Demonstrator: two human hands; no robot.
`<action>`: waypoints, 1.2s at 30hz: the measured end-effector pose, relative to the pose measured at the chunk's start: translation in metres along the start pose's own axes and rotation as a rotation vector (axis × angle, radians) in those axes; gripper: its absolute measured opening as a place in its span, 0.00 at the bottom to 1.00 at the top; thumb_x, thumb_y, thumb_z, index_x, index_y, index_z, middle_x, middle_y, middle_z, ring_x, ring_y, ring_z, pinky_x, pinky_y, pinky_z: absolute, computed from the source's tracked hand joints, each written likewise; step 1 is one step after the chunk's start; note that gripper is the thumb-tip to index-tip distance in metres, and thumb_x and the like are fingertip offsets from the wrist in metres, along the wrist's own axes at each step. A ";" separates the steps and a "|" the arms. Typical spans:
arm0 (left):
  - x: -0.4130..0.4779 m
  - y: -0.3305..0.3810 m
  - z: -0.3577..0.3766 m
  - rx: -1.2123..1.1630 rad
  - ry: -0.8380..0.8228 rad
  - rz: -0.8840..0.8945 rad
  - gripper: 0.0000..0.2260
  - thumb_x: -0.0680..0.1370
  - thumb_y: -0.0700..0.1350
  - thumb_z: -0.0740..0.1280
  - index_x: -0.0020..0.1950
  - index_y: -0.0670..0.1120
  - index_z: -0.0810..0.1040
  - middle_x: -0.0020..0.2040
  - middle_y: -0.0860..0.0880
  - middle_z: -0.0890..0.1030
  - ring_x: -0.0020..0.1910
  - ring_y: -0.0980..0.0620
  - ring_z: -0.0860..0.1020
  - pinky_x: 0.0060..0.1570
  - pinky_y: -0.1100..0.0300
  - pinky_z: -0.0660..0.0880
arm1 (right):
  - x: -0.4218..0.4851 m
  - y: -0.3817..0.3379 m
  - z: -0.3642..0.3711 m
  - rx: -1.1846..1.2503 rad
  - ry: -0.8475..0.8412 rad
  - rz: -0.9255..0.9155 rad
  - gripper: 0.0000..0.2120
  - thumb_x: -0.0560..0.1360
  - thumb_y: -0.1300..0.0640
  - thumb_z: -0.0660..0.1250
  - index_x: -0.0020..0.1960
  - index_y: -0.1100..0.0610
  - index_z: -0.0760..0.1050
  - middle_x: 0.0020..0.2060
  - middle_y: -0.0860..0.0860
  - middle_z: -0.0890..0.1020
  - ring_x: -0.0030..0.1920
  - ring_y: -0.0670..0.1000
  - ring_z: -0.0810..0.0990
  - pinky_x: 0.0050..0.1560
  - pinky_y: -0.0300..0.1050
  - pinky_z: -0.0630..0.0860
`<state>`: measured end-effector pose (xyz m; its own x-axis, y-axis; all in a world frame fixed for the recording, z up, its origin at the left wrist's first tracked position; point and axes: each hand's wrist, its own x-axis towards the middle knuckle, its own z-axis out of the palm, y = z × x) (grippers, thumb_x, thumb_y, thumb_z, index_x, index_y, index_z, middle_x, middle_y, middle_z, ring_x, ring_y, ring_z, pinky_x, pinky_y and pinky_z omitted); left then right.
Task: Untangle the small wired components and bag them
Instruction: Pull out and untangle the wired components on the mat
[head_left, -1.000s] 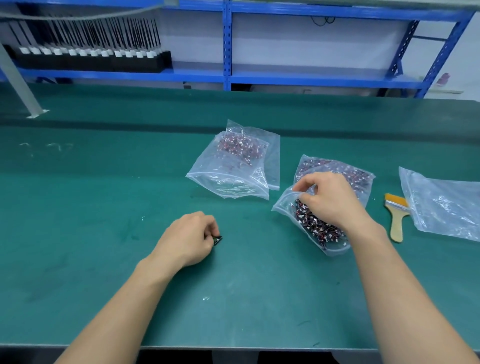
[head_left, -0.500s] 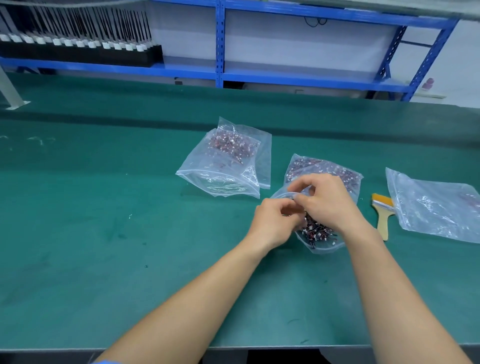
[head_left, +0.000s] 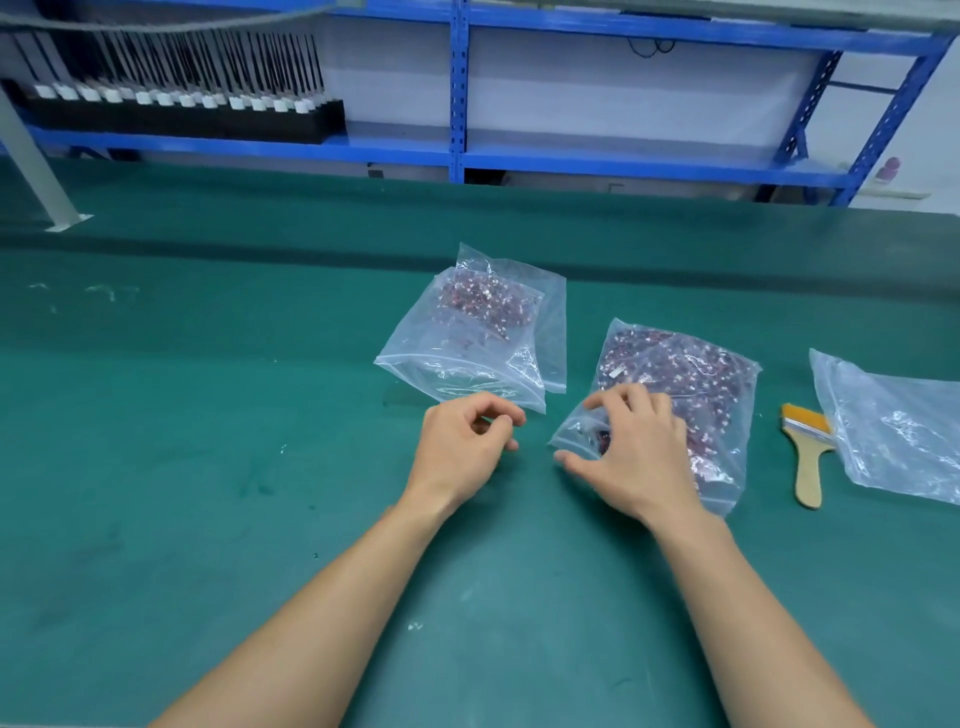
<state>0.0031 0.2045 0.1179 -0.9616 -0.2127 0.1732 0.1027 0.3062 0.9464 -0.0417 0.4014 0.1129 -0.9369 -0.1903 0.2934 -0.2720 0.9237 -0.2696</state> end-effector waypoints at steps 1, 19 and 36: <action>0.002 -0.003 -0.004 0.034 0.027 0.018 0.11 0.76 0.36 0.66 0.42 0.49 0.84 0.40 0.55 0.85 0.37 0.56 0.84 0.37 0.63 0.77 | 0.000 0.001 0.005 -0.012 0.007 -0.004 0.27 0.65 0.34 0.73 0.60 0.44 0.72 0.58 0.44 0.71 0.60 0.52 0.66 0.61 0.51 0.65; 0.021 -0.024 -0.021 0.522 0.048 0.291 0.13 0.79 0.41 0.66 0.63 0.46 0.81 0.64 0.54 0.80 0.64 0.53 0.74 0.67 0.61 0.66 | 0.032 0.032 0.008 -0.052 0.146 -0.067 0.21 0.67 0.36 0.74 0.51 0.50 0.79 0.50 0.47 0.81 0.51 0.54 0.74 0.55 0.54 0.68; 0.042 -0.019 -0.030 0.511 -0.046 0.442 0.24 0.74 0.26 0.58 0.66 0.39 0.79 0.66 0.46 0.80 0.68 0.47 0.74 0.70 0.55 0.69 | 0.054 -0.066 0.046 0.323 0.365 -0.057 0.04 0.78 0.58 0.70 0.51 0.56 0.83 0.47 0.50 0.82 0.43 0.56 0.81 0.39 0.48 0.75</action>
<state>-0.0312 0.1614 0.1150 -0.8680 0.0698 0.4916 0.3664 0.7582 0.5393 -0.0847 0.3149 0.1049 -0.7960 -0.0551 0.6027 -0.4290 0.7538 -0.4976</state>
